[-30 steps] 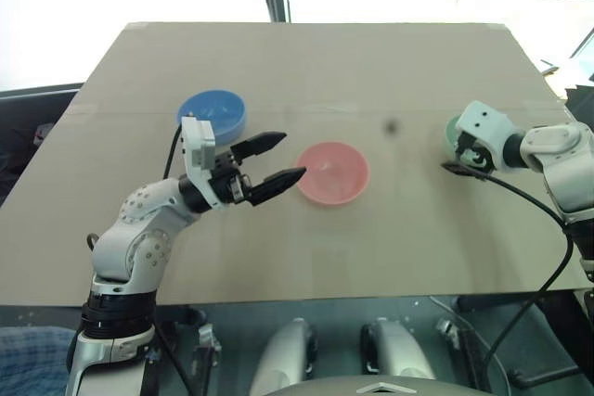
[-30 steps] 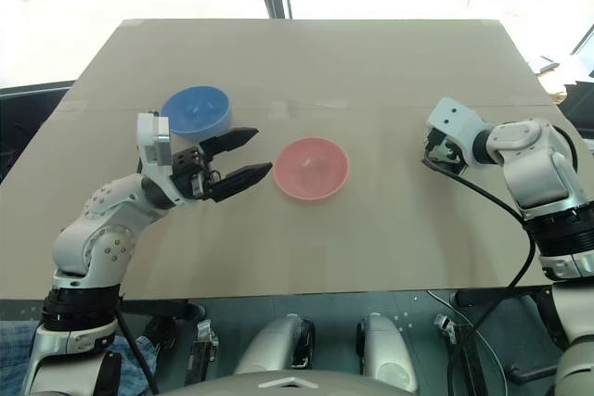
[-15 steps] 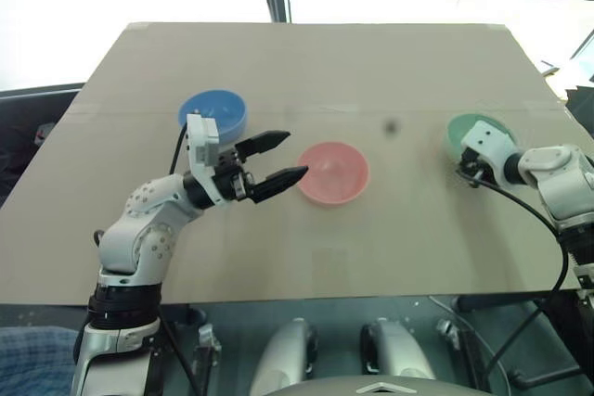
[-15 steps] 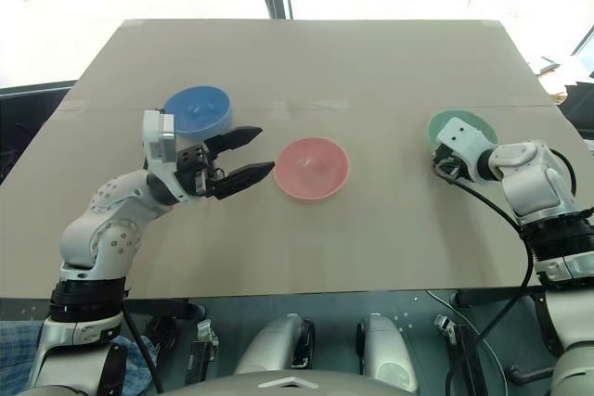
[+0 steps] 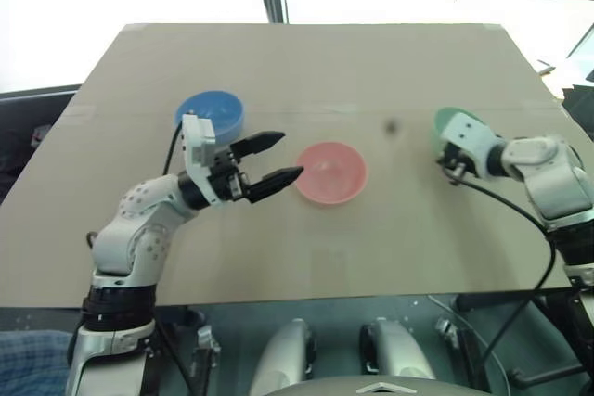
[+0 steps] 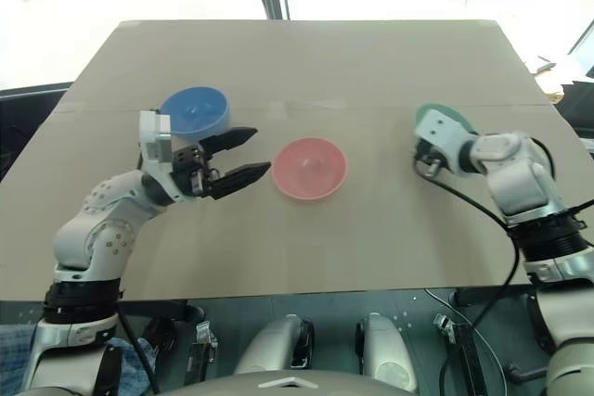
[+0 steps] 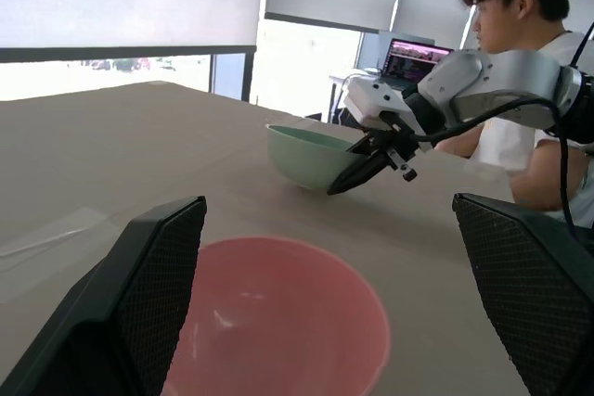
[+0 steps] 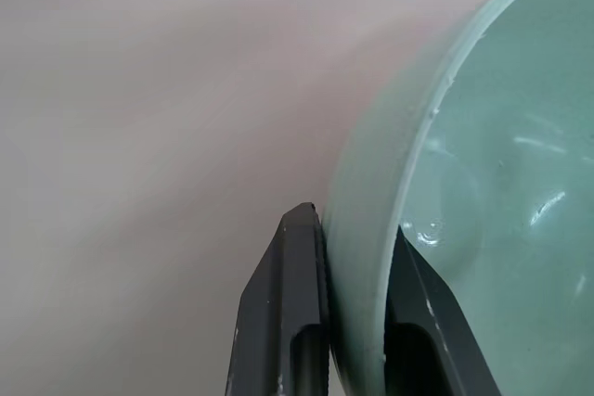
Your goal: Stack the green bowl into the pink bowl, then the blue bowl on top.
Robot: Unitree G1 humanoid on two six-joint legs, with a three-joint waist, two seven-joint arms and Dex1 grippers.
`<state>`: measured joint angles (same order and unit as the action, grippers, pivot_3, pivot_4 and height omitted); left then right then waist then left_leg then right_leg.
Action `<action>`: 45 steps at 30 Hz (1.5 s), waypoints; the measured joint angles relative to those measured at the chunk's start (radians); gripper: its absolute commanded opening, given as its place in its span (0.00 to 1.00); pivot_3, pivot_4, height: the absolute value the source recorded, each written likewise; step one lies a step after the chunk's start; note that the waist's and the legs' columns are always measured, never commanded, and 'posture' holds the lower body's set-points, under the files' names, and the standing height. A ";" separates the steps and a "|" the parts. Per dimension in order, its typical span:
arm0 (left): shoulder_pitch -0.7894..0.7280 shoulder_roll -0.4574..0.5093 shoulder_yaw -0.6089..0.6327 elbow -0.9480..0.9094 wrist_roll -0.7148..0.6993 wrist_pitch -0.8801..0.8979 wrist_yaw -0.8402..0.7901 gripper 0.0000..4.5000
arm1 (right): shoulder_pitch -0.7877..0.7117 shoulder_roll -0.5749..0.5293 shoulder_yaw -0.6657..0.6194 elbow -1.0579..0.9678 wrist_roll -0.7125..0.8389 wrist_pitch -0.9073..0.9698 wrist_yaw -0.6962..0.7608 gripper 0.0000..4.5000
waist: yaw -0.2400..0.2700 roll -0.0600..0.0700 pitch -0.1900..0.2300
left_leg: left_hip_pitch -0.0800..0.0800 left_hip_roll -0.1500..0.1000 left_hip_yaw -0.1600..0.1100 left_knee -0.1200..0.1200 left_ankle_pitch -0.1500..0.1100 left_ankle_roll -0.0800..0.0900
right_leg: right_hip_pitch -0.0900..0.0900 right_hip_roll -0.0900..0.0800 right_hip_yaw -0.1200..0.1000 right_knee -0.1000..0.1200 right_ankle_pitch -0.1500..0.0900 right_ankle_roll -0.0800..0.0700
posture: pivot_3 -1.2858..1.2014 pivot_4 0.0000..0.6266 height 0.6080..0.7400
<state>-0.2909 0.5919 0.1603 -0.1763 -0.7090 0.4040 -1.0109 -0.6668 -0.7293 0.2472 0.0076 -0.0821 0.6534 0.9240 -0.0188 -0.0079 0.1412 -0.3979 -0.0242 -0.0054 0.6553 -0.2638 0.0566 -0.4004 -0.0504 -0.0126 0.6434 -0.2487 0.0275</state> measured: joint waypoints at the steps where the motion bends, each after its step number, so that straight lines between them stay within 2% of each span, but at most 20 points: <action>1: 0.014 0.011 0.009 0.000 0.002 0.000 0.004 1.00 | -0.026 0.028 0.019 -0.059 0.009 0.021 0.008 0.01 | 0.000 0.000 0.000 | 0.000 0.001 0.000 0.000 0.000 0.000 | 0.000 0.000 0.000 0.000 0.000 0.000 | 0.52 0.24 1.00; 7: 0.135 0.071 0.113 -0.025 0.000 0.003 0.022 1.00 | -0.150 0.140 0.130 -0.234 0.025 0.128 0.030 0.01 | 0.012 0.000 0.000 | -0.001 -0.001 -0.001 0.000 -0.001 0.001 | -0.002 -0.002 -0.001 -0.001 0.000 0.000 | 0.52 0.24 1.00; 15: 0.293 0.099 0.239 -0.121 -0.018 0.015 0.061 1.00 | -0.170 0.203 0.263 -0.341 0.045 0.166 0.058 0.01 | 0.009 0.000 0.000 | -0.002 -0.002 -0.001 -0.001 -0.001 0.001 | -0.002 -0.003 -0.001 -0.001 0.000 0.000 | 0.52 0.24 1.00; 20: 0.385 0.100 0.288 -0.190 -0.037 0.031 0.089 1.00 | -0.164 0.200 0.289 -0.393 0.060 0.194 0.072 0.43 | 0.007 -0.001 0.000 | -0.001 -0.002 -0.001 -0.001 -0.001 0.001 | -0.002 -0.003 -0.001 -0.001 0.000 0.000 | 0.52 0.24 1.00; 23: 0.404 0.103 0.312 -0.217 -0.050 0.039 0.103 1.00 | -0.164 0.200 0.290 -0.393 0.066 0.194 0.072 0.76 | 0.007 -0.001 0.000 | -0.001 -0.002 -0.001 -0.001 -0.001 0.001 | -0.002 -0.003 -0.001 0.000 0.000 -0.001 | 0.52 0.24 1.00; 24: 0.406 0.104 0.316 -0.219 -0.053 0.041 0.104 1.00 | -0.164 0.200 0.290 -0.393 0.066 0.194 0.072 0.81 | 0.006 0.000 0.000 | -0.001 -0.002 -0.001 -0.001 -0.001 0.001 | -0.002 -0.003 -0.001 0.000 0.000 -0.001 | 0.52 0.24 1.00; 26: 0.416 0.106 0.330 -0.225 -0.060 0.045 0.106 1.00 | -0.164 0.202 0.290 -0.389 0.066 0.193 0.070 0.98 | 0.005 -0.001 0.000 | -0.001 -0.002 -0.001 -0.001 -0.001 0.001 | -0.002 -0.003 -0.001 0.000 0.000 -0.001 | 0.52 0.24 1.00; 35: 0.408 0.111 0.340 -0.235 -0.066 0.048 0.121 1.00 | -0.171 0.234 0.270 -0.380 0.101 0.226 0.050 0.99 | 0.005 -0.001 0.000 | -0.001 -0.002 -0.001 -0.002 -0.001 0.001 | -0.002 -0.003 -0.001 -0.001 0.000 -0.001 | 0.52 0.24 1.00; 40: 0.349 0.121 0.326 -0.220 -0.058 0.048 0.126 1.00 | -0.192 0.250 0.124 -0.382 0.202 0.295 0.048 0.99 | 0.007 -0.001 -0.001 | -0.001 -0.002 -0.001 -0.002 -0.001 0.001 | -0.002 -0.003 -0.001 -0.001 0.000 -0.001 | 0.52 0.24 1.00; 45: 0.209 0.124 0.259 -0.116 0.046 0.022 0.190 1.00 | -0.169 0.209 -0.081 -0.393 0.356 0.349 0.069 0.99 | 0.012 -0.001 0.000 | -0.001 -0.002 -0.001 -0.002 -0.001 0.001 | -0.002 -0.004 -0.001 -0.001 0.000 0.000 | 0.52 0.24 1.00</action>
<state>-0.0818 0.7155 0.4193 -0.2921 -0.6632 0.4256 -0.8208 -0.8356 -0.5208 0.1666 -0.3854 0.2735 1.0027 0.9930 -0.0067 -0.0088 0.1407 -0.3990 -0.0266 -0.0068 0.6534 -0.2651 0.0578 -0.4022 -0.0541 -0.0138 0.6424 -0.2487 0.0271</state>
